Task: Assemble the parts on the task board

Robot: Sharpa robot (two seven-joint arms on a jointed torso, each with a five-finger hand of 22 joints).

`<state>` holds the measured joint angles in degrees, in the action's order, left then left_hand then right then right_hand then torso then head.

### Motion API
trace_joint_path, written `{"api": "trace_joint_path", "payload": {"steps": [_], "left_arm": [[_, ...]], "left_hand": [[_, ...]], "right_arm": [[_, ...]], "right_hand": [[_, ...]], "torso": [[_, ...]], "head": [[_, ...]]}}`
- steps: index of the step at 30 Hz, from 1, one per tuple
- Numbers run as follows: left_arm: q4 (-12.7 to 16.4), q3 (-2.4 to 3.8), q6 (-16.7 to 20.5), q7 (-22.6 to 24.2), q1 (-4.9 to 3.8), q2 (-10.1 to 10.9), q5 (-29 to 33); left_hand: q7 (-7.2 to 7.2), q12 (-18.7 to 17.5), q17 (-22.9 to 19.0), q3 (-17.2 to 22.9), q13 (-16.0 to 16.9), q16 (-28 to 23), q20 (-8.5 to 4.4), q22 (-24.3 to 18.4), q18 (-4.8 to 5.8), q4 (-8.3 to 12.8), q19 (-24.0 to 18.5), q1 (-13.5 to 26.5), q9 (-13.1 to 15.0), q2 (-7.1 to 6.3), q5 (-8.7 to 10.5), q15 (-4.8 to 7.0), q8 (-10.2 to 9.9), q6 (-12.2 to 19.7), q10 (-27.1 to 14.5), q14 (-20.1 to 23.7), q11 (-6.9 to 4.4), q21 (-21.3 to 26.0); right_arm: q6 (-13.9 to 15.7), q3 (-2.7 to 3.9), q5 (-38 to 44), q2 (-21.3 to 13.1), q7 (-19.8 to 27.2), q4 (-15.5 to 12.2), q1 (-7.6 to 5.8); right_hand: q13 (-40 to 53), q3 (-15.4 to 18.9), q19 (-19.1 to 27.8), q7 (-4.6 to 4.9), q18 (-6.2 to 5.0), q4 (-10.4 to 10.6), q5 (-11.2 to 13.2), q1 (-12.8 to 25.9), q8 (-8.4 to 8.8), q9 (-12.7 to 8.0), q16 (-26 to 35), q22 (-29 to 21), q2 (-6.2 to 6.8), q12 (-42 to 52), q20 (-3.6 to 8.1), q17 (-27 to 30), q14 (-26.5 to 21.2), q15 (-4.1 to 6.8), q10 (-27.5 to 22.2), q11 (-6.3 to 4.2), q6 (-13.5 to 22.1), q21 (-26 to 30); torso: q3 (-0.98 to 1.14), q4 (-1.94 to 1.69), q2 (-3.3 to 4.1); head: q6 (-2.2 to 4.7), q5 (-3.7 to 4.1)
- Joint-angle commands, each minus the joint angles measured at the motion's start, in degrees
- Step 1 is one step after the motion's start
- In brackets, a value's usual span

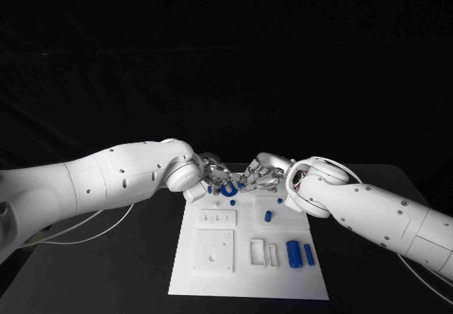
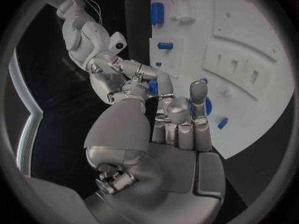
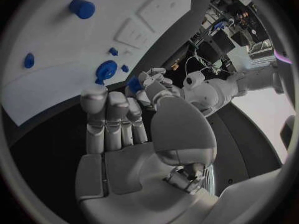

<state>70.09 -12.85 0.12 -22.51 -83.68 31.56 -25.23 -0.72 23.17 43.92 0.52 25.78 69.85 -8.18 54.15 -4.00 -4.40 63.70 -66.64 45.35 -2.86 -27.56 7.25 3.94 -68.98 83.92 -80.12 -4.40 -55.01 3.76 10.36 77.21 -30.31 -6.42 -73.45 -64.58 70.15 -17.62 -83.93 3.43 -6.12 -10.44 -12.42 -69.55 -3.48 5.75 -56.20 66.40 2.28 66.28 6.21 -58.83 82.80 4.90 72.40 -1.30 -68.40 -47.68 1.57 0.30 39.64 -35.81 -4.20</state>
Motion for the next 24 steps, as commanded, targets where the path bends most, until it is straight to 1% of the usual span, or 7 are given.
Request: {"api": "trace_joint_path", "payload": {"steps": [1,9,12,14,16,20,24], "left_arm": [[0.3,0.13,-1.5,0.5,-0.12,-0.3,0.3],[0.3,0.13,-1.9,0.4,-0.11,-0.3,0.2],[0.3,0.13,-2.0,0.5,-0.11,-0.2,0.1],[0.4,0.13,-2.1,0.6,-0.11,-0.2,0.1],[0.4,0.13,-2.1,0.8,-0.1,-0.2,0.2],[0.5,0.13,-1.9,1.2,-0.09,-0.1,0.5],[0.6,0.13,-1.5,1.5,-0.08,-0.2,1.1]], "left_hand": [[0.22,-0.3,0.1,0.0,0.1,0.0,-0.04,0.2,0.79,0.5,0.4,-0.6,-0.2,-0.18,-0.13,-0.01,-0.3,-0.1,1.7,0.4,0.15,0.3],[0.11,-0.6,0.1,2.0,-0.1,0.1,-0.1,0.8,0.87,3.1,0.4,-2.9,-0.9,1.57,-2.82,0.03,-0.2,0.3,1.7,0.4,0.15,0.7],[0.15,-0.7,0.2,3.5,-0.2,0.1,-0.08,1.0,0.88,4.3,0.4,-3.6,-0.7,2.21,-5.02,0.0,-0.2,0.6,1.7,0.4,0.21,0.8],[0.27,-0.8,0.3,4.5,-0.4,0.2,-0.05,1.2,0.91,5.1,0.4,-3.9,-0.3,2.6,-5.79,-0.03,-0.2,0.8,1.9,0.4,0.34,0.9],[0.39,-0.9,0.5,5.7,-0.6,0.3,-0.02,1.4,0.91,6.0,0.3,-3.7,0.4,2.88,-6.51,-0.06,-0.1,0.9,2.1,0.4,0.39,1.0],[0.55,-0.7,1.1,8.5,-0.9,0.7,-0.06,1.9,0.94,8.3,0.3,-2.8,4.5,3.53,-8.13,-0.02,0.1,0.8,2.3,0.3,0.48,1.1],[0.55,-0.3,1.5,10.1,-1.0,0.8,-0.08,2.5,0.93,10.0,0.4,-1.6,7.1,3.89,-8.52,-0.01,-0.1,0.9,2.4,0.3,0.45,1.4]], "right_arm": [[-0.9,-0.03,0.4,0.2,0.4,-0.2,0.07],[-1.1,-0.03,0.4,0.2,0.4,-0.1,0.07],[-1.1,-0.03,0.4,0.2,0.3,0.0,0.07],[-1.2,-0.03,0.4,0.2,0.3,0.0,0.07],[-1.3,-0.03,0.4,0.2,0.3,0.0,0.07],[-1.4,-0.03,0.4,0.2,0.2,0.1,0.07],[-1.5,-0.03,0.4,0.3,0.2,0.3,0.07]], "right_hand": [[0.0,0.2,-3.2,0.11,-0.8,0.1,-0.2,-0.1,-0.15,0.1,0.3,0.0,-0.59,-0.1,0.15,-0.1,0.1,0.39,0.0,0.14,-0.4,0.1],[0.0,0.2,-3.2,0.11,-0.8,0.1,-0.2,-0.1,-0.15,0.1,0.3,0.0,-0.59,-0.1,0.15,-0.1,0.1,0.39,0.0,0.14,-0.4,0.1],[0.0,0.2,-3.2,0.11,-0.8,0.1,-0.2,-0.1,-0.15,0.1,0.3,0.0,-0.59,-0.1,0.15,-0.1,0.1,0.39,0.0,0.14,-0.4,0.1],[0.0,0.2,-3.2,0.11,-0.8,0.1,-0.2,-0.1,-0.15,0.1,0.3,0.0,-0.59,-0.1,0.15,-0.1,0.1,0.39,0.0,0.14,-0.4,0.1],[0.0,0.2,-3.2,0.11,-0.8,0.1,-0.2,-0.1,-0.15,0.1,0.3,0.0,-0.59,-0.1,0.15,-0.1,0.1,0.39,0.0,0.14,-0.4,0.1],[0.0,0.2,-3.2,0.11,-0.8,0.1,-0.2,-0.1,-0.15,0.1,0.3,0.0,-0.59,-0.1,0.15,-0.1,0.1,0.39,0.0,0.14,-0.4,0.1],[-0.1,0.3,-3.2,0.14,-0.8,0.1,-0.1,0.0,-0.13,0.1,0.3,-0.1,-0.59,-0.3,0.15,-0.2,0.1,0.38,-0.2,0.15,-0.3,0.2]], "torso": [[0.0,0.01,-0.04],[-0.01,0.05,-0.01],[-0.01,0.05,-0.02],[0.0,0.03,-0.02],[0.0,0.02,-0.02],[0.0,0.03,-0.02],[0.01,0.04,0.0]], "head": [[-0.02,0.0],[-0.17,-0.02],[-0.18,0.0],[-0.18,-0.01],[-0.17,0.01],[-0.19,0.04],[-0.2,0.12]]}}
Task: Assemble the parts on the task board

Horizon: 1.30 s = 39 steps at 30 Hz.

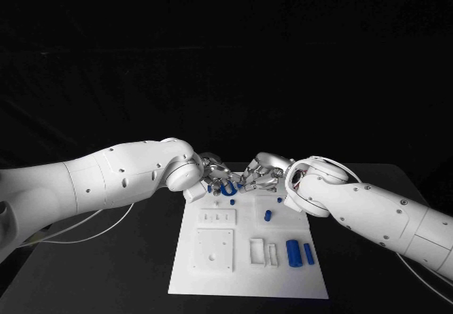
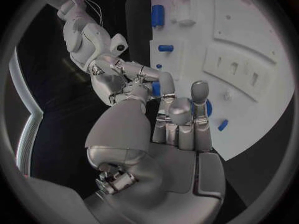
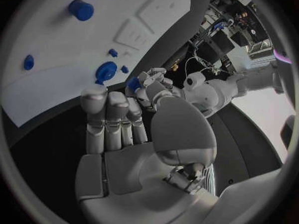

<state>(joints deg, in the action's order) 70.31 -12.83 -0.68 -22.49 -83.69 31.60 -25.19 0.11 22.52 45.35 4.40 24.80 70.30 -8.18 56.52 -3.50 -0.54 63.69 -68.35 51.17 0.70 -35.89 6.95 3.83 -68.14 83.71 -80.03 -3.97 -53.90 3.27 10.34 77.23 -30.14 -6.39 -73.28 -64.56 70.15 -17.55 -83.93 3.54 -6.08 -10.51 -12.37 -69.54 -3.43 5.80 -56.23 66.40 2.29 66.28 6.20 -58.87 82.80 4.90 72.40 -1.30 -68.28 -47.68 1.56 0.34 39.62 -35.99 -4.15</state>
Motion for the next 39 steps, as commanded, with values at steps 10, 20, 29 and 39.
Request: {"api": "trace_joint_path", "payload": {"steps": [10,20,29,39], "left_arm": [[0.8,0.11,0.6,1.5,-0.05,0.0,1.4],[2.5,0.1,2.6,0.1,0.2,1.8,-1.5],[4.3,0.06,4.3,-1.3,0.5,4.0,-5.7],[7.2,-0.4,7.3,-4.2,1.51,6.4,-13.4]], "left_hand": [[-0.41,1.2,0.9,7.2,-0.4,0.7,-0.23,1.1,0.46,7.9,0.8,1.3,3.7,0.51,-1.55,0.44,0.0,-0.3,2.7,-0.2,-0.13,0.9],[-0.58,1.9,1.8,7.6,-0.6,1.2,-0.37,1.6,0.42,8.6,1.3,1.9,4.7,0.2,-2.96,0.58,0.0,-0.8,2.8,-0.5,-0.29,1.2],[-0.69,2.7,2.4,8.0,-1.0,1.4,-0.49,2.0,0.42,9.2,1.7,2.3,5.0,0.03,-3.93,0.71,0.0,-1.2,2.9,-0.8,-0.42,1.5],[-0.76,3.4,3.0,8.2,-1.6,1.5,-0.59,2.4,0.42,9.9,2.2,2.7,4.6,-0.04,-4.5,0.8,-0.1,-1.7,2.9,-1.2,-0.46,2.0]], "right_arm": [[1.1,-0.02,0.3,-0.2,0.7,0.3,0.08],[4.9,0.11,-2.9,-5.1,4.0,-2.5,1.01],[5.0,1.02,-8.8,-11.3,8.6,-4.7,2.3],[12.5,4.19,-25.2,-14.5,15.0,-2.2,2.67]], "right_hand": [[-2.5,5.9,-3.0,2.95,-1.58,2.1,-2.2,1.1,-0.24,-2.0,1.1,-0.6,2.61,-3.2,-0.98,0.4,-0.2,-1.02,-3.3,1.89,9.3,1.2],[-7.9,15.4,-2.7,4.75,-2.92,6.2,-5.5,-4.3,0.47,-2.8,2.6,-1.2,3.7,-4.6,-2.46,2.7,-1.9,-2.24,-7.6,3.32,26.3,4.8],[-10.3,17.7,-2.4,4.46,-3.05,4.1,-11.0,-4.3,0.25,-2.6,4.3,-1.9,1.68,-5.4,-2.5,4.7,-2.9,-2.2,-9.2,3.14,22.3,8.2],[-23.6,15.9,-0.1,3.52,-2.81,-0.3,-13.9,-1.3,-0.1,-2.1,8.6,-8.9,-1.66,-15.8,-2.27,8.8,-6.4,-1.9,-11.3,2.19,10.9,23.1]], "torso": [[0.02,0.0,-0.03],[0.12,0.01,-0.14],[0.11,0.13,-0.11],[0.19,0.24,-0.45]], "head": [[-0.1,0.14],[-0.14,-0.02],[-0.07,-0.32],[-0.7,0.03]]}}
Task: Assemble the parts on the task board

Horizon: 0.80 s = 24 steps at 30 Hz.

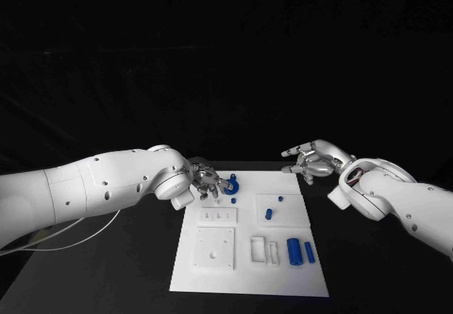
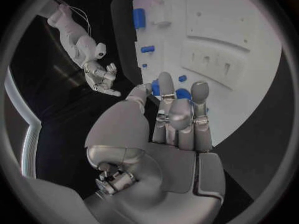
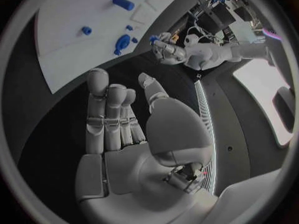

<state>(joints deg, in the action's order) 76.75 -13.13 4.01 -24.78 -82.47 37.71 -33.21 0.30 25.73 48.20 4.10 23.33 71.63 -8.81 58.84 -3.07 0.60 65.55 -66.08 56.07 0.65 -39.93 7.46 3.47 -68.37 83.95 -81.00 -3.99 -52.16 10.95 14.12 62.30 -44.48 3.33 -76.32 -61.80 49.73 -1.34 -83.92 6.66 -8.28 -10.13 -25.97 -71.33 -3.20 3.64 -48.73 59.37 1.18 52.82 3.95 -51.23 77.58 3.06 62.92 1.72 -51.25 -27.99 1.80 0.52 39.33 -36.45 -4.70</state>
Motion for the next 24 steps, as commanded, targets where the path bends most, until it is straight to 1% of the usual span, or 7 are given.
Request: {"api": "trace_joint_path", "payload": {"steps": [1,6,9,11,16,19,24], "left_arm": [[1.0,-0.17,2.8,-2.1,0.45,0.5,-6.2],[2.6,-0.49,3.8,-2.5,1.24,1.3,-9.8],[3.4,-0.58,4.7,-2.6,1.77,1.7,-11.5],[3.8,-0.62,5.4,-2.7,2.15,1.9,-12.9],[4.6,-0.66,7.7,-3.5,3.14,2.0,-16.9],[4.9,-0.67,8.4,-4.2,3.62,2.0,-18.7],[5.1,-0.68,8.6,-5.0,4.37,1.8,-20.9]], "left_hand": [[-0.94,0.2,0.1,8.5,-0.2,0.2,0.04,0.1,-0.01,8.7,0.3,0.4,-0.3,0.02,-0.47,0.29,0.3,-1.5,2.7,-0.3,-0.44,0.2],[-0.98,0.7,0.6,8.5,-0.4,0.3,-0.03,0.4,0.0,9.1,0.6,0.4,-0.7,-0.14,-1.08,0.37,0.3,-1.8,2.7,-0.6,-0.48,0.4],[-0.93,1.4,0.9,8.8,-0.7,0.4,-0.05,0.6,-0.05,9.8,1.2,0.3,-1.7,-0.75,-3.26,0.39,0.2,-2.4,2.8,-1.0,-0.41,0.8],[-0.96,1.5,1.0,8.9,-0.9,0.3,-0.05,0.7,-0.05,10.0,1.4,0.4,-2.2,-0.76,-3.38,0.4,0.3,-2.6,2.8,-1.1,-0.47,1.1],[-1.02,2.4,1.6,8.6,-2.1,0.2,-0.09,2.5,0.06,10.3,2.3,0.6,-3.1,-0.75,-3.61,0.43,0.3,-2.9,2.8,-1.3,-0.48,2.7],[-1.04,2.4,1.6,8.6,-2.1,0.2,-0.08,2.6,0.07,10.3,2.3,0.6,-3.1,-0.78,-3.64,0.43,0.3,-3.0,2.8,-1.3,-0.45,2.8],[-1.04,2.7,1.9,8.6,-2.4,0.2,-0.07,4.3,0.11,10.2,2.9,0.7,-3.0,-0.79,-3.72,0.42,0.3,-3.0,2.8,-1.3,-0.43,4.1]], "right_arm": [[5.2,0.64,-11.9,-0.1,5.7,1.3,-0.23],[6.8,1.24,-17.9,0.2,7.7,3.3,-1.25],[7.7,1.42,-20.9,0.7,8.6,4.4,-1.88],[8.2,1.48,-22.7,1.0,9.0,5.0,-2.24],[9.0,1.57,-26.2,1.7,9.7,6.0,-2.81],[9.0,1.6,-27.8,2.0,10.0,6.4,-2.96],[8.4,1.62,-30.0,2.5,10.5,7.1,-3.12]], "right_hand": [[-4.7,-0.5,0.0,0.36,-0.39,-0.9,-0.2,0.7,-0.34,0.0,1.5,-2.5,-0.63,-3.4,-0.02,1.6,-1.5,-0.09,-1.6,-0.87,-6.3,4.3],[-16.2,-1.7,3.6,0.63,0.97,-1.2,0.7,1.3,-0.35,0.0,6.7,-8.0,-1.28,-13.3,-1.21,6.9,-7.0,-1.36,-1.9,-0.2,-6.6,11.8],[-22.2,-2.3,5.1,0.86,1.41,-1.2,0.7,1.5,-0.35,0.0,9.4,-11.5,-1.41,-18.8,-1.99,10.3,-9.6,-2.27,-2.2,0.48,-6.7,15.8],[-28.2,-2.5,4.7,0.88,1.36,-1.4,0.7,1.4,-0.49,0.1,10.5,-14.5,-1.25,-23.4,-2.48,13.4,-10.1,-2.65,-0.1,0.87,-6.7,18.6],[-40.3,-3.3,8.9,1.59,1.6,-1.4,0.5,1.9,-0.33,0.0,15.1,-20.3,-1.48,-34.7,-4.38,20.1,-14.9,-4.85,0.5,2.81,-6.4,24.2],[-46.2,-4.5,12.2,1.97,1.1,-1.7,0.4,2.3,-0.34,0.0,20.7,-27.0,-1.49,-41.5,-6.01,27.8,-15.4,-6.24,2.3,3.85,-6.3,24.4],[-46.3,-7.3,18.2,2.19,0.6,-1.9,0.5,3.2,-0.49,0.1,35.7,-45.0,-1.3,-47.5,-9.49,42.6,-14.0,-8.6,2.1,5.16,-6.3,24.2]], "torso": [[-0.05,0.04,-0.22],[-0.01,-0.02,-0.26],[-0.05,-0.03,-0.21],[-0.08,-0.03,-0.21],[-0.17,-0.03,-0.16],[-0.14,0.05,-0.14],[-0.1,0.06,-0.18]], "head": [[-0.36,0.43],[-0.86,0.48],[-0.92,0.27],[-1.04,0.22],[-1.4,-0.09],[-1.59,-0.22],[-2.12,-0.1]]}}
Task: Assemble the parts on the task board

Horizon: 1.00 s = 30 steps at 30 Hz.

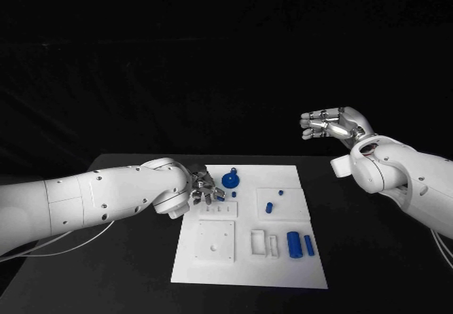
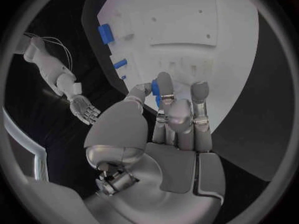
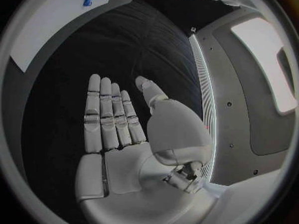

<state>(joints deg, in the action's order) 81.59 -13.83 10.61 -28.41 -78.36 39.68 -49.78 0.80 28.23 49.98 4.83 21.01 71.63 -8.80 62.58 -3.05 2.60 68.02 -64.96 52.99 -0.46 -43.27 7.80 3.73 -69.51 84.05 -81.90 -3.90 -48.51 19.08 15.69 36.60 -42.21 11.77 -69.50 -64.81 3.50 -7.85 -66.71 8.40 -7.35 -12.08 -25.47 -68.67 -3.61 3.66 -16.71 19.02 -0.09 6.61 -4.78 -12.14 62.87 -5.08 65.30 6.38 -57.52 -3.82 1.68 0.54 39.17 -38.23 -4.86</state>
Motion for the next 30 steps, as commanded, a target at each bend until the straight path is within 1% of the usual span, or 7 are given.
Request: {"api": "trace_joint_path", "payload": {"steps": [1,2,6,13,17,25,30], "left_arm": [[0.3,0.02,2.0,-1.5,0.38,-0.2,-4.8],[0.4,0.02,2.0,-1.7,0.52,-0.2,-5.4],[0.4,0.02,1.7,-2.3,0.76,-0.4,-6.8],[0.7,0.02,0.8,-3.1,1.05,-0.5,-7.7],[0.8,0.03,0.7,-3.3,1.39,-0.5,-7.7],[0.8,0.03,0.6,-3.6,2.06,-0.8,-7.7],[0.8,0.03,0.5,-3.8,2.29,-0.7,-7.7]], "left_hand": [[-1.53,0.2,0.1,7.9,-0.1,0.2,-0.08,0.5,0.08,8.2,0.4,-0.5,0.1,0.32,-0.38,0.08,0.0,-1.8,2.7,-0.4,-0.52,0.5],[-1.52,0.4,0.2,7.9,-0.2,0.2,-0.05,2.5,0.15,8.2,0.9,-0.4,0.1,0.27,-0.33,0.08,0.0,-1.8,2.7,-0.5,-0.53,2.2],[-1.52,0.4,0.2,7.9,-0.2,0.2,-0.07,2.7,0.16,8.2,1.1,-0.4,0.1,0.29,-0.4,0.07,0.0,-1.8,2.7,-0.5,-0.5,2.2],[-1.54,0.5,0.2,7.8,-0.2,0.3,-0.06,3.3,0.23,8.3,1.3,-0.3,0.1,0.26,-0.42,0.06,0.0,-1.9,2.7,-0.5,-0.44,2.6],[-1.54,0.6,0.2,7.8,-0.3,0.2,-0.08,4.5,0.31,8.4,1.7,-0.3,0.1,0.32,-0.45,0.07,0.0,-1.9,2.7,-0.5,-0.42,3.6],[-1.54,0.6,0.2,7.8,-0.3,0.2,-0.08,4.5,0.31,8.4,1.7,-0.3,0.1,0.32,-0.45,0.07,0.0,-1.9,2.7,-0.5,-0.42,3.6],[-1.54,0.6,0.2,7.8,-0.3,0.2,-0.08,4.5,0.31,8.4,1.7,-0.3,0.1,0.32,-0.45,0.07,0.0,-1.9,2.7,-0.5,-0.42,3.6]], "right_arm": [[0.2,0.05,-4.7,0.3,2.1,0.4,-0.13],[-0.1,0.05,-5.1,0.5,2.2,0.5,-0.16],[-0.6,0.05,-5.9,0.7,2.4,0.9,-0.21],[-1.2,0.05,-6.3,1.0,2.5,1.1,-0.24],[-1.4,0.05,-6.4,1.1,2.4,1.2,-0.25],[-1.8,0.05,-6.4,1.2,2.3,1.2,-0.25],[-2.0,0.05,-6.4,1.3,2.3,1.4,-0.25]], "right_hand": [[-0.1,-1.2,0.7,0.62,-0.49,0.1,0.1,0.6,-0.01,0.0,6.0,-8.3,0.22,-1.9,-1.07,5.8,1.9,-0.64,-0.3,0.37,0.1,0.1],[-0.1,-1.4,1.7,0.65,-0.42,0.2,0.2,0.6,0.03,0.0,7.7,-10.4,0.31,-2.3,-1.55,7.1,1.7,-0.88,-1.0,0.74,0.3,0.1],[-0.1,-1.8,1.7,0.68,-1.11,0.6,0.2,0.3,0.04,0.0,12.6,-15.2,0.65,-2.6,-2.54,8.3,3.6,-1.18,-1.6,1.07,0.4,-0.1],[-0.1,-1.9,1.7,0.8,-1.12,0.8,0.3,0.2,0.05,0.0,12.8,-15.3,0.62,-2.6,-2.52,8.3,3.7,-1.32,-1.7,1.13,0.6,-0.1],[-0.1,-2.0,1.7,0.81,-1.11,0.8,0.4,0.2,0.04,0.0,12.9,-15.3,0.64,-2.6,-2.49,8.3,3.7,-1.33,-1.7,1.14,0.6,-0.1],[-0.1,-2.2,1.7,0.84,-1.08,1.0,0.6,0.1,0.04,0.0,12.9,-15.3,0.7,-2.6,-2.47,8.3,3.8,-1.35,-1.8,1.15,0.6,-0.1],[-0.1,-2.2,1.7,0.84,-1.08,1.0,0.6,0.1,0.04,0.0,12.9,-15.3,0.7,-2.6,-2.47,8.3,3.8,-1.35,-1.8,1.15,0.6,-0.1]], "torso": [[0.01,0.03,-0.01],[0.01,0.04,0.0],[0.04,0.11,0.01],[0.11,0.07,-0.03],[0.11,0.1,-0.04],[0.08,0.08,-0.03],[0.07,0.06,-0.04]], "head": [[-0.41,0.07],[-0.55,0.05],[-0.8,0.08],[-1.29,0.06],[-1.38,0.02],[-1.43,0.16],[-1.64,0.07]]}}
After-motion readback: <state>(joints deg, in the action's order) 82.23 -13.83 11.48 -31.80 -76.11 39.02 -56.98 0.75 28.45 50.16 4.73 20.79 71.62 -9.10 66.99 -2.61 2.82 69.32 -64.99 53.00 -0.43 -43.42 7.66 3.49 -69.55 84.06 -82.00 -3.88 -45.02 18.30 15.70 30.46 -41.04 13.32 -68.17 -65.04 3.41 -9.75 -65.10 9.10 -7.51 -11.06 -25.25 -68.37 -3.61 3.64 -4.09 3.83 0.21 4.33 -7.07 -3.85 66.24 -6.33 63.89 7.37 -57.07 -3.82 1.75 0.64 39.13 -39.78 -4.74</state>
